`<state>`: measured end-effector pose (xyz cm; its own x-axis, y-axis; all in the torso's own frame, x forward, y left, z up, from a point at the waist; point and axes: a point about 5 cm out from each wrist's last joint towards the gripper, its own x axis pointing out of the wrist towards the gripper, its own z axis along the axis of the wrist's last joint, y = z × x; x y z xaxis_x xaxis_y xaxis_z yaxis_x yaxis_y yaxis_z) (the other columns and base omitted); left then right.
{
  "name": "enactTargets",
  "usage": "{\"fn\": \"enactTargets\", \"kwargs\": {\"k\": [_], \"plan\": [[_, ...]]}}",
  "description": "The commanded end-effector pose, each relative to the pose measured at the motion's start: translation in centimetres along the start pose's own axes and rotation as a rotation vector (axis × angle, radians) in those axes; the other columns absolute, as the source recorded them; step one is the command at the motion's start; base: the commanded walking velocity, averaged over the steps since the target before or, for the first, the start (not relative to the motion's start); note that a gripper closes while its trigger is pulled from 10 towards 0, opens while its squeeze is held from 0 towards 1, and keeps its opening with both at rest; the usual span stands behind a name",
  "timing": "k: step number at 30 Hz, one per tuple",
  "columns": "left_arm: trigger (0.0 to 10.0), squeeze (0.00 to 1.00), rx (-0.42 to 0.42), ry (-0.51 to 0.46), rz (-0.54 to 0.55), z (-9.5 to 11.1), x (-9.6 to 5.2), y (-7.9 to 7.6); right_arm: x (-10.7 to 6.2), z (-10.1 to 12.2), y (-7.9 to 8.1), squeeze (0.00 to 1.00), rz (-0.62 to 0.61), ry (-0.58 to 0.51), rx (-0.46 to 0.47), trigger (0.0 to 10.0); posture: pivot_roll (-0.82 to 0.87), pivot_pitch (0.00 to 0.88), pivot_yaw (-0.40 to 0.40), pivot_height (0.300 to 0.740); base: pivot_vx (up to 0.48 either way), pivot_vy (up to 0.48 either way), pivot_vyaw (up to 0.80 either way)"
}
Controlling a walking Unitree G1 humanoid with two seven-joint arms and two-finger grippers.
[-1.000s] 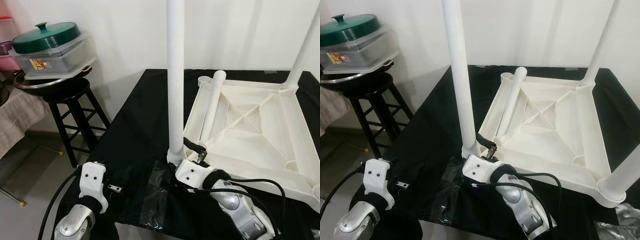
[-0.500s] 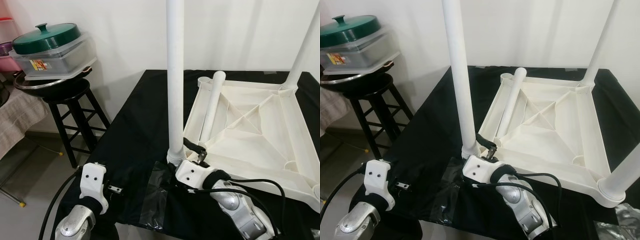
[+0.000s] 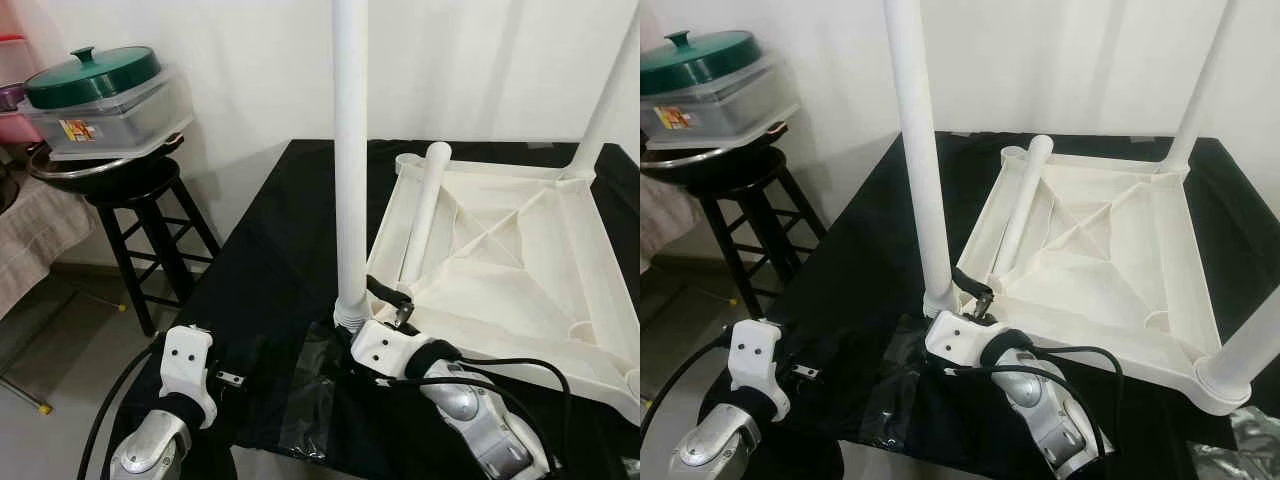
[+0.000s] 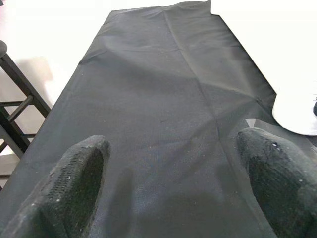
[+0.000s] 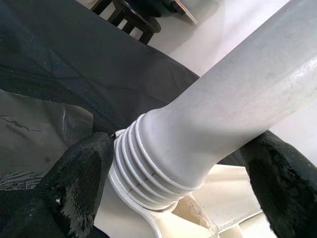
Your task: Building children table
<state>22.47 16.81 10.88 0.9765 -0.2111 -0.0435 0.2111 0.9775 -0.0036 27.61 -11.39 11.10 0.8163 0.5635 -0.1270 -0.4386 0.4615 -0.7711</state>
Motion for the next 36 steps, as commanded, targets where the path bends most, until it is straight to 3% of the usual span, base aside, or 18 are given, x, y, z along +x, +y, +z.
{"fn": "enactTargets", "kwargs": {"k": [1, 13, 36], "plan": [[10.0, 0.0, -0.013, 0.003, -0.005, -0.33, 0.05, -0.05, 0.21, 0.93, 1.31, 0.0, 0.065, -0.062, -0.03, 10.0, -0.03, 0.0, 0.076, 0.74, 0.0, 0.0, 0.0], [10.0, 0.0, -0.019, 0.011, -0.022, -0.64, -0.23, -0.39, -0.15, 0.78, 1.61, 0.0, 0.068, -0.059, -0.032, 10.0, -0.05, 0.0, 0.046, 0.74, 0.0, 0.0, 0.0], [10.0, 0.0, -0.004, 0.011, -0.008, -0.44, -0.87, 0.23, -0.26, 1.47, 2.02, 0.0, 0.067, -0.07, -0.031, 10.0, -0.06, 0.0, 0.06, 0.74, 0.0, 0.0, 0.0]]}}
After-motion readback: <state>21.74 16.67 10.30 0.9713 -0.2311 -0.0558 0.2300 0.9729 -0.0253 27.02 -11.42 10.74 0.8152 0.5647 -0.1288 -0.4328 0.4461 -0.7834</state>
